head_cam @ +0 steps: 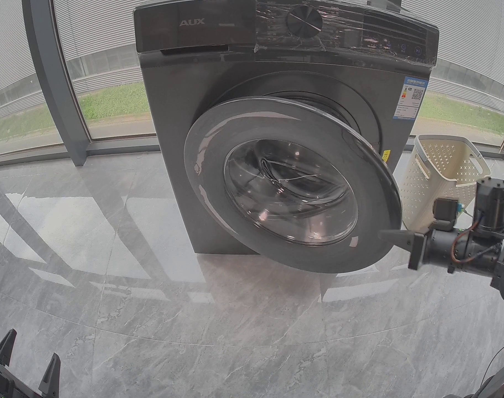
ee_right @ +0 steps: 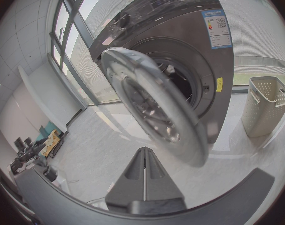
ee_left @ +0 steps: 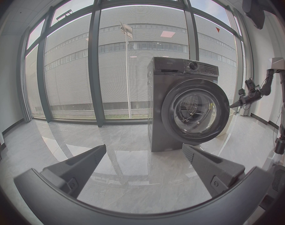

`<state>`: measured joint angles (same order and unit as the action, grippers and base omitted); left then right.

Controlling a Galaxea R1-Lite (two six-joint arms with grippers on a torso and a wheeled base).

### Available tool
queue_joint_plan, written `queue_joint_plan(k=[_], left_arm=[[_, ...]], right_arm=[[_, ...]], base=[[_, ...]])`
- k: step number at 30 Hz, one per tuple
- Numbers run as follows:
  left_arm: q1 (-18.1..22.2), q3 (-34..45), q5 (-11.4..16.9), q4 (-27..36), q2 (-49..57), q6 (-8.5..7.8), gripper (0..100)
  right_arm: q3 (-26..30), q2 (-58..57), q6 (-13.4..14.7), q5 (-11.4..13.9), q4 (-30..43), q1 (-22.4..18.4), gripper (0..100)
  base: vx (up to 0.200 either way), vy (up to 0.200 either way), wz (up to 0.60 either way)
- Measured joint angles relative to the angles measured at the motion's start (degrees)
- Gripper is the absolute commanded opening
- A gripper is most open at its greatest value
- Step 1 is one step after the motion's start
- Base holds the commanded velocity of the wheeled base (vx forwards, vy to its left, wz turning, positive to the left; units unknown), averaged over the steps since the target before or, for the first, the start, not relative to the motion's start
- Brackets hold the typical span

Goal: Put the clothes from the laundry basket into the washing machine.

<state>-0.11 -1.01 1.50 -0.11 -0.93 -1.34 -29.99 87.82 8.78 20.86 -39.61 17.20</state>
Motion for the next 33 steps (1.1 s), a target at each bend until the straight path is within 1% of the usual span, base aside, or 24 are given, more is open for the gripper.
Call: queue_joint_plan(k=[4, 8, 11, 12, 17, 23, 29, 33], left_arm=[[-0.05, 0.0, 0.16, 0.04, 0.11, -0.05, 100], [-0.16, 0.0, 0.22, 0.09, 0.16, -0.02, 100], [-0.16, 0.0, 0.24, 0.09, 0.16, -0.02, 100], [-0.16, 0.0, 0.24, 0.09, 0.18, 0.0, 100], [-0.16, 0.0, 0.27, 0.06, 0.18, -0.05, 100], [-0.16, 0.0, 0.27, 0.09, 0.16, -0.07, 100], [-0.13, 0.0, 0.27, 0.06, 0.16, 0.0, 100], [-0.16, 0.0, 0.2, 0.06, 0.16, 0.01, 100]], right_arm=[[-4.9, 7.79, 0.79, -3.32, -7.25, 0.13, 0], [-8.46, 13.36, 1.04, -6.17, -14.4, -0.94, 0], [-10.22, 15.79, 1.04, -9.03, -16.16, -2.21, 0], [-10.45, 16.29, 0.96, -9.48, -16.51, -2.49, 0], [-9.36, 16.99, 0.77, -9.75, -17.35, -3.86, 0], [-5.75, 16.75, 0.68, -9.59, -17.81, -3.54, 0], [-3.52, 16.68, 0.93, -9.48, -21.86, -1.88, 0], [-2.28, 16.77, 1.04, -9.59, -24.58, -0.61, 0]], base=[[0.0, 0.0, 0.0], [0.0, 0.0, 0.0], [0.0, 0.0, 0.0], [0.0, -0.2, 0.0], [0.0, -0.2, 0.0], [0.0, 0.0, 0.0], [0.0, 0.0, 0.0], [0.2, 0.0, 0.0]])
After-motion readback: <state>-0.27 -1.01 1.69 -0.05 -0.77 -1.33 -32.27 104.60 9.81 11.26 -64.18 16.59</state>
